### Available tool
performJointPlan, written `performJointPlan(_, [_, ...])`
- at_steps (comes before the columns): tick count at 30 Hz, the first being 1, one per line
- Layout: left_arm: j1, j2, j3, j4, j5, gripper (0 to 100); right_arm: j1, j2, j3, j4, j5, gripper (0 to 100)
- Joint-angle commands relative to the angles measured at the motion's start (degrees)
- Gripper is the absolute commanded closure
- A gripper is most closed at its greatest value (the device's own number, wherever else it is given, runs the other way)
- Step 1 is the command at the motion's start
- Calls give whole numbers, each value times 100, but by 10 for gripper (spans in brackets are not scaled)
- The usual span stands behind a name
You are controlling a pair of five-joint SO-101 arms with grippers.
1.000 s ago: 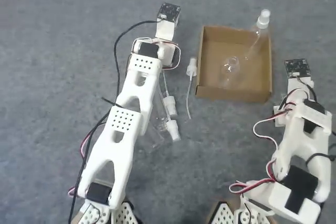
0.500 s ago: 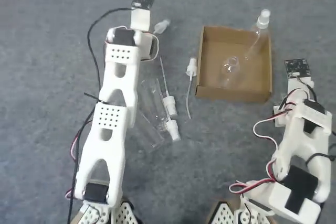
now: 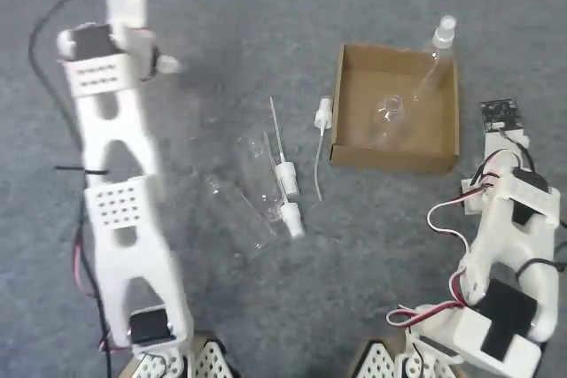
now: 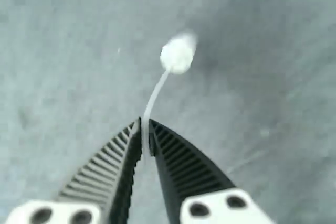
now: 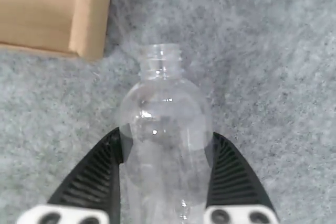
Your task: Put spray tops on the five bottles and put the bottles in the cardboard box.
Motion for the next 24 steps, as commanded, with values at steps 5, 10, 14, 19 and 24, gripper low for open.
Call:
performJointPlan(5, [-888,-2127,3081,220,-1073,991,-66,-189,-53,-57,290,939])
performJointPlan(10, [-949,-3481,5622,176,-1644,991,-66,-189,-79,92,308,939])
performJointPlan(14, [-932,-4659,7591,-308,-1776,991,-66,-198,-88,409,730,939])
performJointPlan(19, [-844,-6031,9859,-1266,-1881,990,-22,-198,-79,593,1037,939])
performJointPlan(24, [-800,-6980,9921,-2462,-1477,931,-22,-189,-79,593,1073,939])
